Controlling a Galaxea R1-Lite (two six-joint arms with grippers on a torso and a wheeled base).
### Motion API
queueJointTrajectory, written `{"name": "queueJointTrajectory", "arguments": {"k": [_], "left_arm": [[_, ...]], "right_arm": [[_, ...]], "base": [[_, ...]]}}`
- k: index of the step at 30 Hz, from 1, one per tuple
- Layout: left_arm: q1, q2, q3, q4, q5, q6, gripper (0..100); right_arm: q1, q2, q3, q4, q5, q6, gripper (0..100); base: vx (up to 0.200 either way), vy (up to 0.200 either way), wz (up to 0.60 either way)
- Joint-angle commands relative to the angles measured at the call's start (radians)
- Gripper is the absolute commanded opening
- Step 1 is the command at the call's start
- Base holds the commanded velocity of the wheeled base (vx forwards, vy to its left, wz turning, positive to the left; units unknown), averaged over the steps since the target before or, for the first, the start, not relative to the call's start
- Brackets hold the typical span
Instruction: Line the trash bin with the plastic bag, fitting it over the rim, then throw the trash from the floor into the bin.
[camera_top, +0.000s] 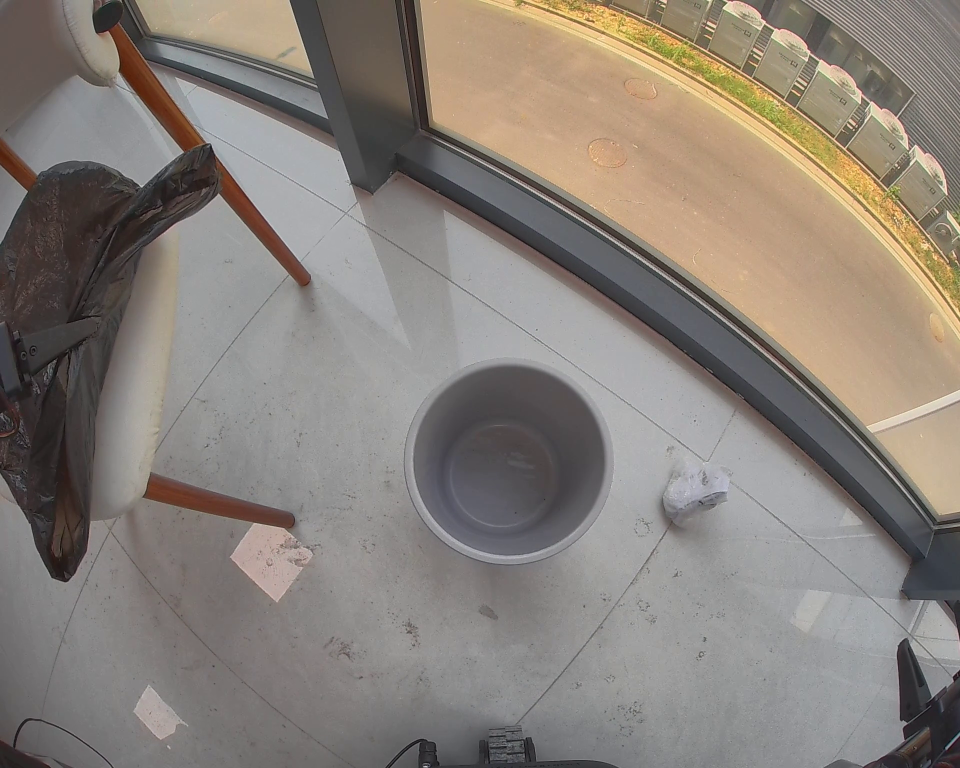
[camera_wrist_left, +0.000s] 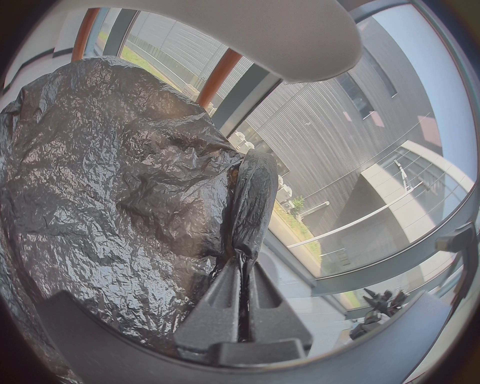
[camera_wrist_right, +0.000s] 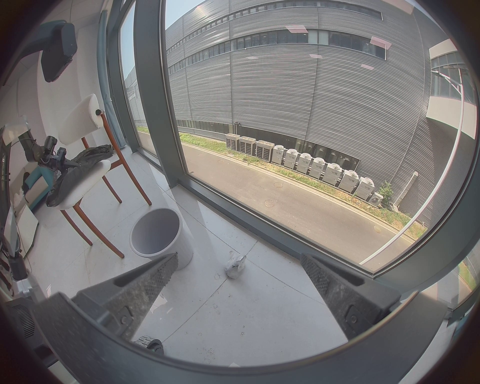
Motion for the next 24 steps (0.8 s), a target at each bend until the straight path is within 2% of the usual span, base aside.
{"name": "queueJointTrajectory", "arguments": {"k": [1,4,6,7,8,9,13,14,15,18,24], "left_arm": [[-0.008,-0.124,0.034,-0.001,-0.055,-0.086,0],[-0.020,-0.178,0.036,-0.001,-0.088,-0.181,0],[-0.063,-0.219,0.034,-0.002,-0.092,-0.250,0],[-0.112,-0.256,0.034,-0.002,-0.091,-0.310,0],[-0.118,-0.261,0.034,-0.002,-0.091,-0.316,0],[-0.171,-0.296,0.033,-0.002,-0.086,-0.384,0],[-0.266,-0.379,0.027,-0.005,-0.086,-0.543,0],[-0.269,-0.382,0.027,-0.005,-0.085,-0.548,0],[-0.312,-0.417,0.018,-0.017,-0.086,-0.602,0],[-0.364,-0.448,0.022,-0.062,-0.088,-0.666,0],[-0.372,-0.439,0.022,-0.139,-0.089,-0.741,0]], "right_arm": [[0.000,-0.016,0.018,0.000,0.001,0.000,100],[0.000,-0.016,0.018,0.000,0.001,0.000,100],[0.000,-0.016,0.016,0.000,-0.001,0.000,100],[0.000,-0.016,0.018,0.000,0.001,0.000,100],[0.000,-0.016,0.018,0.000,0.001,0.000,100],[0.000,-0.016,0.018,0.000,0.001,0.000,100],[0.000,-0.016,0.018,0.000,0.001,0.000,100],[0.000,-0.016,0.018,0.000,0.001,0.000,100],[0.000,-0.016,0.018,0.000,-0.001,0.000,100],[0.000,-0.016,0.018,0.000,0.001,0.000,100],[0.000,-0.016,0.018,0.000,0.001,0.000,100]], "base": [[0.000,0.000,0.00],[0.000,0.000,0.00],[0.000,0.000,0.00],[0.000,0.000,0.00],[0.000,0.000,0.00],[0.000,0.000,0.00],[0.000,0.000,0.00],[0.000,0.000,0.00],[0.000,0.000,0.00],[0.000,0.000,0.00],[0.000,0.000,0.00]]}}
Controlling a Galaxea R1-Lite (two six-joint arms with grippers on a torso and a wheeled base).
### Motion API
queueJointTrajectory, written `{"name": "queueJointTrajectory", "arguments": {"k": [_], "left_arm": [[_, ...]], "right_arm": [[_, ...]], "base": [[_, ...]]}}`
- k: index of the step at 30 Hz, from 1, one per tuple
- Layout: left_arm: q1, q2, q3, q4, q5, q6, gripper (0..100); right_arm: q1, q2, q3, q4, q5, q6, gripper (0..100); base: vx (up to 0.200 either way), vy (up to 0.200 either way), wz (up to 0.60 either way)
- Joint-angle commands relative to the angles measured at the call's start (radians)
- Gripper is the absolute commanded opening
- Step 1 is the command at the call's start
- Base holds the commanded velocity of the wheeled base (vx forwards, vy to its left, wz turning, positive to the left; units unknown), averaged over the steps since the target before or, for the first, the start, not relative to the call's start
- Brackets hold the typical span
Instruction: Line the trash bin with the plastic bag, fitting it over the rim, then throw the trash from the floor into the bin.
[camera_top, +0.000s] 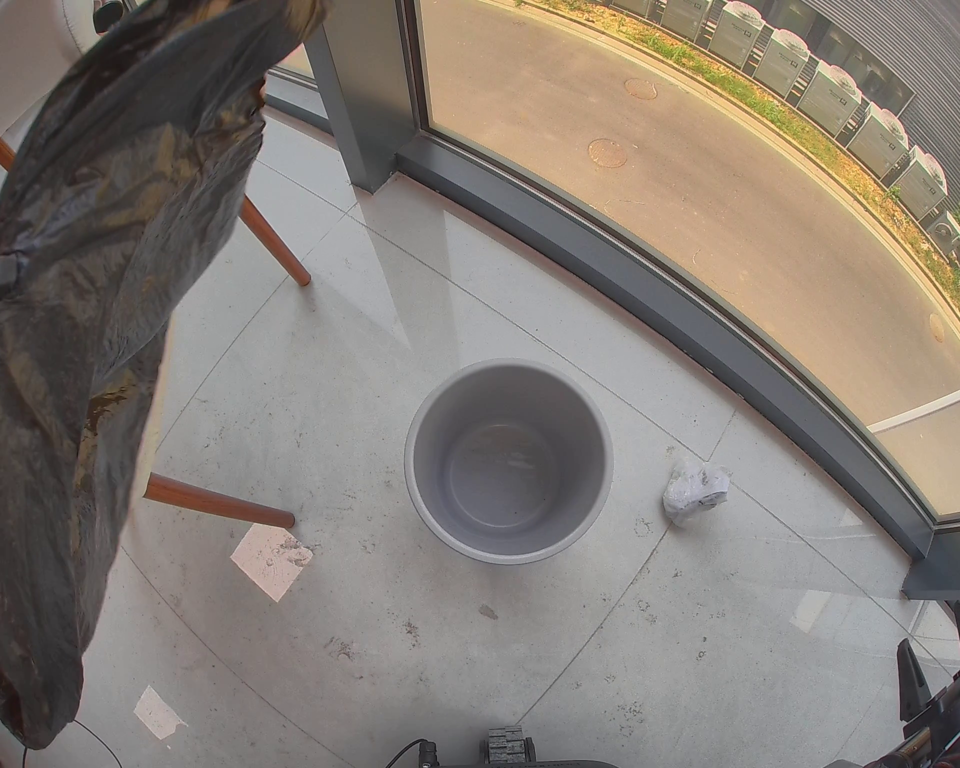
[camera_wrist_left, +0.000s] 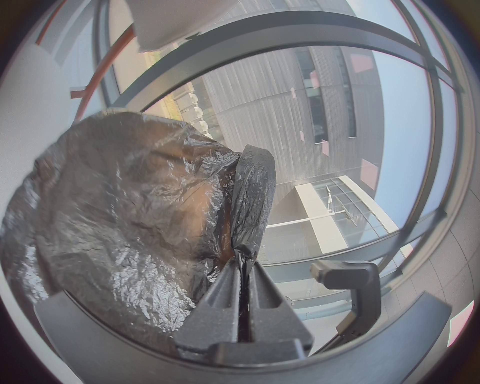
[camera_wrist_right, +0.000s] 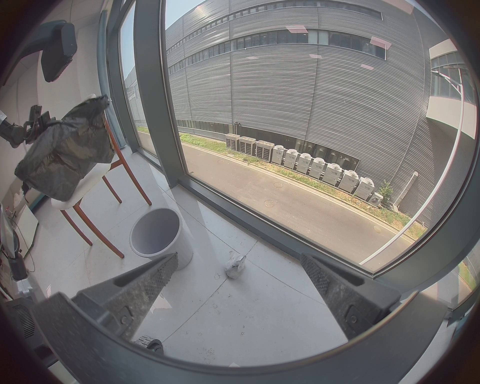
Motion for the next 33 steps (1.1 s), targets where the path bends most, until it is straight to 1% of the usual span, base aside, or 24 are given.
{"name": "queueJointTrajectory", "arguments": {"k": [1,4,7,8,13,15,16,17,19,21,23,24,25,26,27,28,30,31,33], "left_arm": [[-0.019,-0.023,0.000,-0.043,0.000,-0.034,0],[-0.019,0.005,0.002,-0.062,-0.001,-0.053,0],[-0.019,0.017,0.002,-0.063,0.000,-0.045,0],[-0.019,0.046,0.002,-0.072,0.000,-0.034,0],[-0.022,0.121,0.006,-0.154,0.000,-0.018,0],[-0.022,0.158,0.008,-0.209,0.002,-0.018,0],[-0.022,0.161,0.009,-0.213,0.002,-0.018,0],[-0.022,0.190,0.017,-0.252,0.003,-0.014,0],[-0.022,0.232,0.034,-0.302,0.006,0.015,0],[-0.022,0.290,0.046,-0.348,0.008,0.070,0],[-0.022,0.333,0.049,-0.381,0.008,0.105,0],[-0.022,0.333,0.049,-0.381,0.008,0.105,0],[-0.023,0.382,0.049,-0.424,0.009,0.137,0],[-0.031,0.393,0.048,-0.442,0.009,0.139,0],[-0.066,0.413,0.048,-0.471,0.029,0.142,0],[-0.082,0.420,0.046,-0.480,0.043,0.145,0],[-0.160,0.460,0.040,-0.522,0.143,0.145,0],[-0.232,0.492,0.034,-0.560,0.242,0.145,0],[-0.404,0.538,0.019,-0.666,0.491,0.127,0]], "right_arm": [[0.000,-0.016,0.018,0.000,0.000,0.000,100],[0.000,-0.016,0.018,0.000,0.000,0.000,100],[0.000,-0.016,0.018,0.000,0.000,0.000,100],[0.000,-0.016,0.018,0.000,0.000,0.000,100],[0.000,-0.016,0.016,0.000,0.000,0.000,100],[0.000,-0.016,0.018,0.000,0.000,0.000,100],[0.000,-0.016,0.018,0.000,0.000,0.000,100],[0.000,-0.016,0.018,0.000,0.000,0.000,100],[0.000,-0.016,0.018,0.000,0.000,0.000,100],[0.000,-0.016,0.018,0.000,0.000,0.000,100],[0.000,-0.016,0.018,0.000,0.000,0.000,100],[0.000,-0.016,0.018,0.000,0.000,0.000,100],[0.000,-0.016,0.018,0.000,0.001,0.000,100],[0.000,-0.016,0.018,0.000,0.000,0.000,100],[0.000,-0.016,0.018,0.000,0.001,0.000,100],[0.000,-0.016,0.018,0.000,0.000,0.000,100],[0.000,-0.016,0.018,0.000,0.000,0.000,100],[0.000,-0.016,0.016,0.000,0.000,0.000,100],[0.000,-0.016,0.016,0.000,0.000,0.000,100]], "base": [[0.000,0.000,0.00],[0.000,0.000,0.00],[0.000,0.000,0.00],[0.000,0.000,0.00],[0.000,0.000,0.00],[0.000,0.000,0.00],[0.000,0.000,0.00],[0.000,0.000,0.00],[0.000,0.000,0.00],[0.000,0.000,0.00],[0.000,0.000,0.00],[0.000,0.000,0.00],[0.000,0.000,0.00],[0.000,0.000,0.00],[0.000,0.000,0.00],[0.000,0.000,0.00],[0.000,0.000,0.00],[0.000,0.000,0.00],[0.000,0.000,0.00]]}}
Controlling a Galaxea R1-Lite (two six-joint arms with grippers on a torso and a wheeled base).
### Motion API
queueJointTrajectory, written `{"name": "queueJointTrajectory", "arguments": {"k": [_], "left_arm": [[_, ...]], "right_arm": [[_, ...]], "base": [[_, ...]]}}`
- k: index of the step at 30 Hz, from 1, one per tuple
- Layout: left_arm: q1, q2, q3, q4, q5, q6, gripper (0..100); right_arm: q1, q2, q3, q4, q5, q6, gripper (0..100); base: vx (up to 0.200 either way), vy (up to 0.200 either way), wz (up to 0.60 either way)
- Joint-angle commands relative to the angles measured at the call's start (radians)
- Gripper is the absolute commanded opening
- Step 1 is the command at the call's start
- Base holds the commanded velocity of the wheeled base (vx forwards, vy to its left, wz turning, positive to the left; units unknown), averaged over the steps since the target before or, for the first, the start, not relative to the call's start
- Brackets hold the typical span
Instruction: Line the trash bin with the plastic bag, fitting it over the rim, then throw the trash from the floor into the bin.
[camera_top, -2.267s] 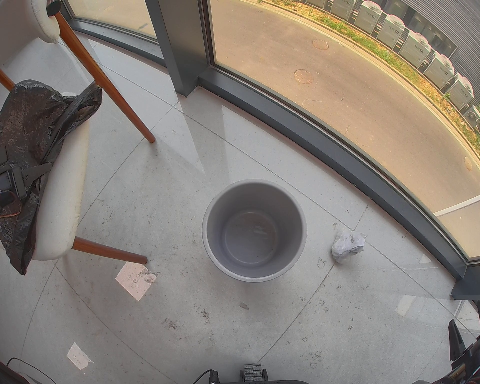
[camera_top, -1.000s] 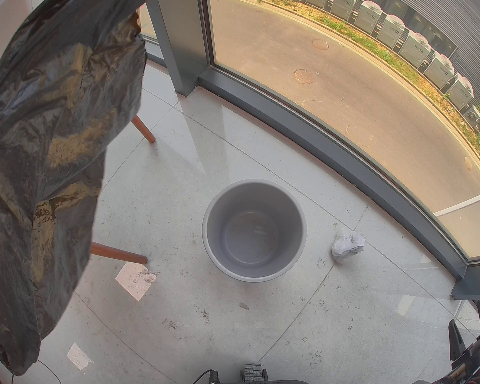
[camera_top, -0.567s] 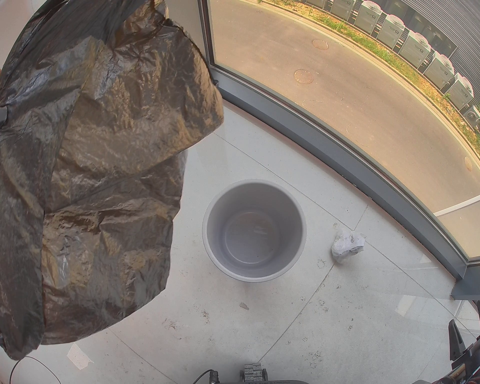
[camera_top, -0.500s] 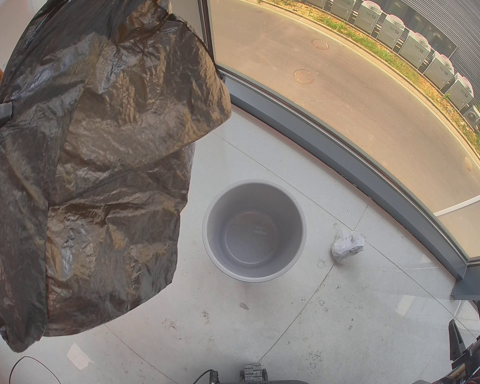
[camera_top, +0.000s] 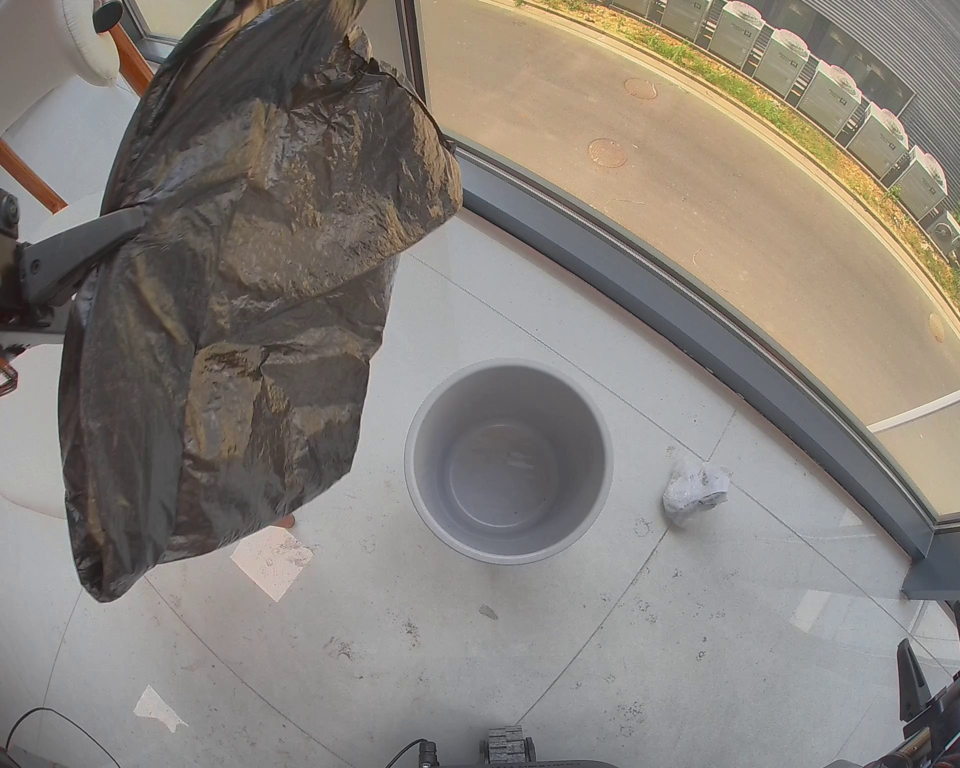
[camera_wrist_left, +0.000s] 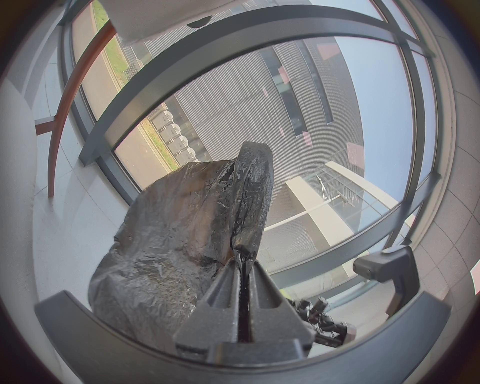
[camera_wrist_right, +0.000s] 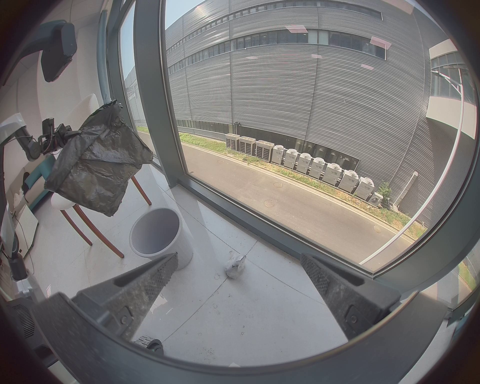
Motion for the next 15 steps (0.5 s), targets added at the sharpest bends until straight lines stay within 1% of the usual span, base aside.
{"name": "queueJointTrajectory", "arguments": {"k": [1,3,6,9,10,13,15], "left_arm": [[-0.311,0.150,-0.021,-0.166,0.357,-0.011,0],[-0.348,0.139,-0.013,-0.163,0.356,-0.017,0],[-0.368,0.090,0.008,-0.158,0.352,-0.035,0],[-0.446,0.041,0.019,-0.144,0.368,-0.063,0],[-0.460,0.035,0.025,-0.140,0.371,-0.064,0],[-0.469,0.015,0.057,-0.138,0.383,-0.064,0],[-0.471,0.011,0.110,-0.155,0.385,-0.044,0]], "right_arm": [[0.000,-0.016,0.017,0.000,0.000,0.000,100],[0.000,-0.016,0.017,0.000,0.000,0.000,100],[0.000,-0.016,0.017,0.000,0.000,0.000,100],[0.000,-0.016,0.017,0.000,0.000,0.000,100],[0.000,-0.016,0.017,0.000,0.000,0.000,100],[0.000,-0.016,0.017,0.000,0.000,0.000,100],[0.000,-0.016,0.017,0.000,0.000,0.000,100]], "base": [[0.000,0.000,0.00],[0.000,0.000,0.00],[0.000,0.000,0.00],[0.000,0.000,0.00],[0.000,0.000,0.00],[0.000,0.000,0.00],[0.000,0.000,0.00]]}}
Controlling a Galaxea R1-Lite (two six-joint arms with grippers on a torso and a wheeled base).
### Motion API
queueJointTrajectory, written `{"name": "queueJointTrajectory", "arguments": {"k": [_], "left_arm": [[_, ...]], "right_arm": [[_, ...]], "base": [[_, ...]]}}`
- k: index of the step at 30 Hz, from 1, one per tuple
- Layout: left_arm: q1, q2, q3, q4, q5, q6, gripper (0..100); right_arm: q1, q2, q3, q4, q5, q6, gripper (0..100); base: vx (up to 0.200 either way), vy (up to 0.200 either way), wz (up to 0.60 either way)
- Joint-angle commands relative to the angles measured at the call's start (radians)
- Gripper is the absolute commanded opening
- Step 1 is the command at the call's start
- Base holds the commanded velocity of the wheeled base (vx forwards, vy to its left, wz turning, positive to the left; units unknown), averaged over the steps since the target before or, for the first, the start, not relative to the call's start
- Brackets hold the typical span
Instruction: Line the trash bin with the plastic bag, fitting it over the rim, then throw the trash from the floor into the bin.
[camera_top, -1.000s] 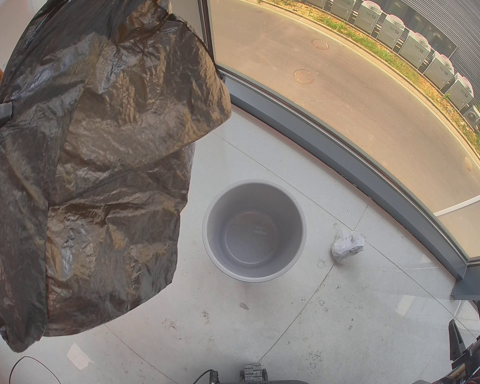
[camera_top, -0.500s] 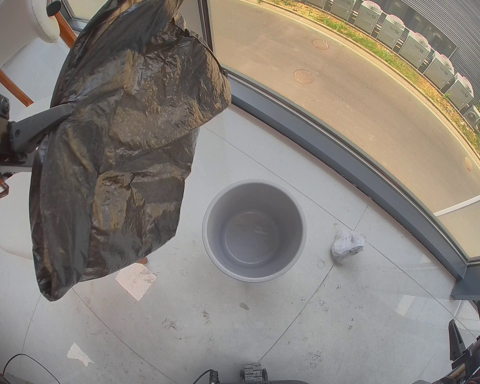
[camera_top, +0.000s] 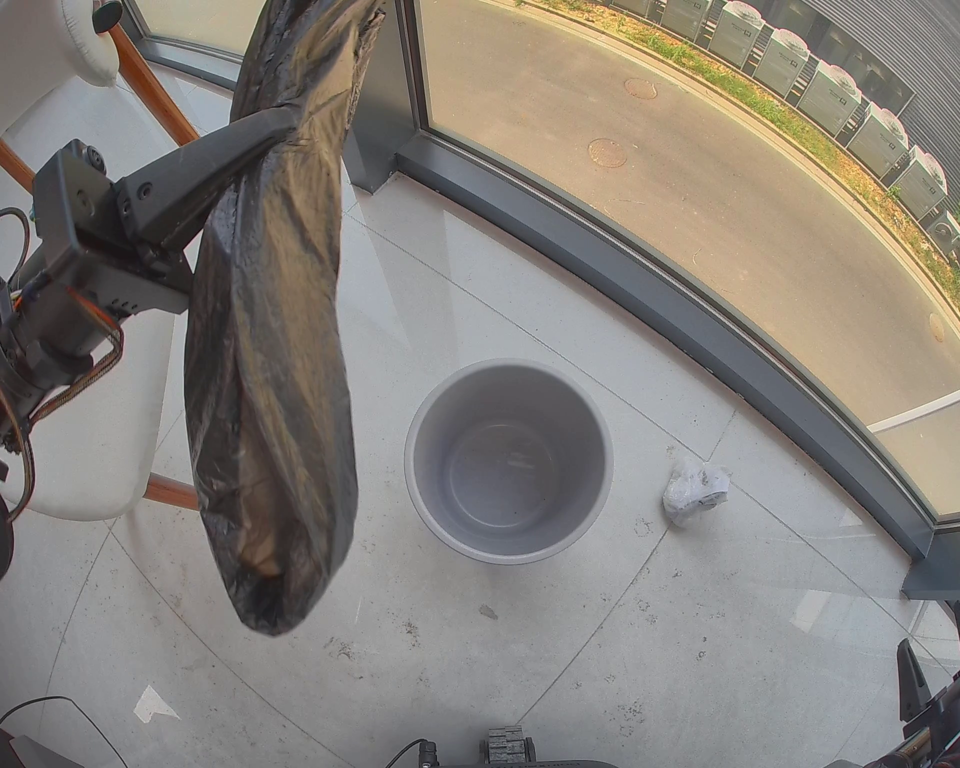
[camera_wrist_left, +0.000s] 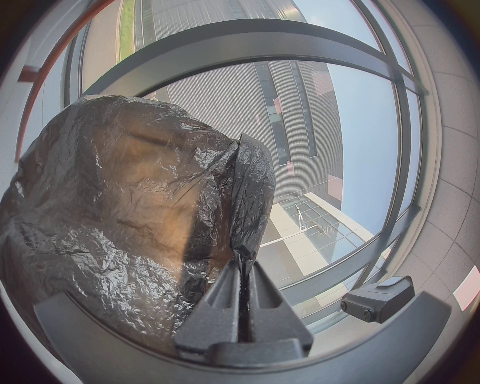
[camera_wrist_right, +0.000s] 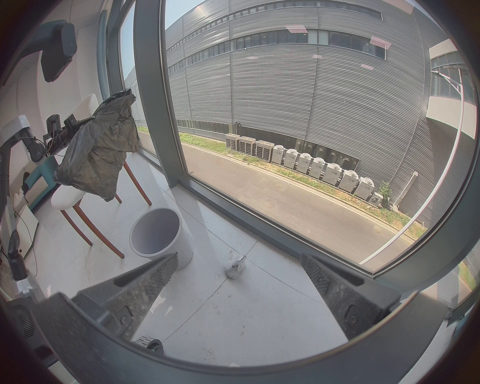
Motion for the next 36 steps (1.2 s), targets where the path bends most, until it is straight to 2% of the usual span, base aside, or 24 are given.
{"name": "queueJointTrajectory", "arguments": {"k": [1,4,9,15,18,22,27,36], "left_arm": [[-0.030,-0.040,0.075,-0.026,0.008,0.022,0],[-0.040,-0.040,0.085,-0.044,0.010,0.038,0],[-0.070,-0.030,0.144,-0.164,0.054,0.085,0],[-0.173,0.074,0.154,-0.297,0.165,0.197,0],[-0.181,0.106,0.162,-0.302,0.191,0.226,0],[-0.198,0.157,0.171,-0.329,0.197,0.275,0],[-0.241,0.217,0.185,-0.426,0.200,0.278,0],[-0.254,0.299,0.196,-0.426,0.199,0.334,0]], "right_arm": [[0.000,-0.016,0.018,0.000,0.000,0.000,100],[0.000,-0.016,0.018,0.000,0.000,0.000,100],[0.000,-0.016,0.016,0.000,0.000,0.000,100],[0.000,-0.016,0.018,0.000,0.002,0.000,100],[0.000,-0.016,0.018,0.000,0.000,0.000,100],[0.000,-0.016,0.018,0.000,0.002,0.000,100],[0.000,-0.016,0.018,0.000,0.000,0.000,100],[0.000,-0.016,0.018,0.000,0.000,0.000,100]], "base": [[0.000,0.000,0.00],[0.000,0.000,0.00],[0.000,0.000,0.00],[0.000,0.000,0.00],[0.000,0.000,0.00],[0.000,0.000,0.00],[0.000,0.000,0.00],[0.000,0.000,0.00]]}}
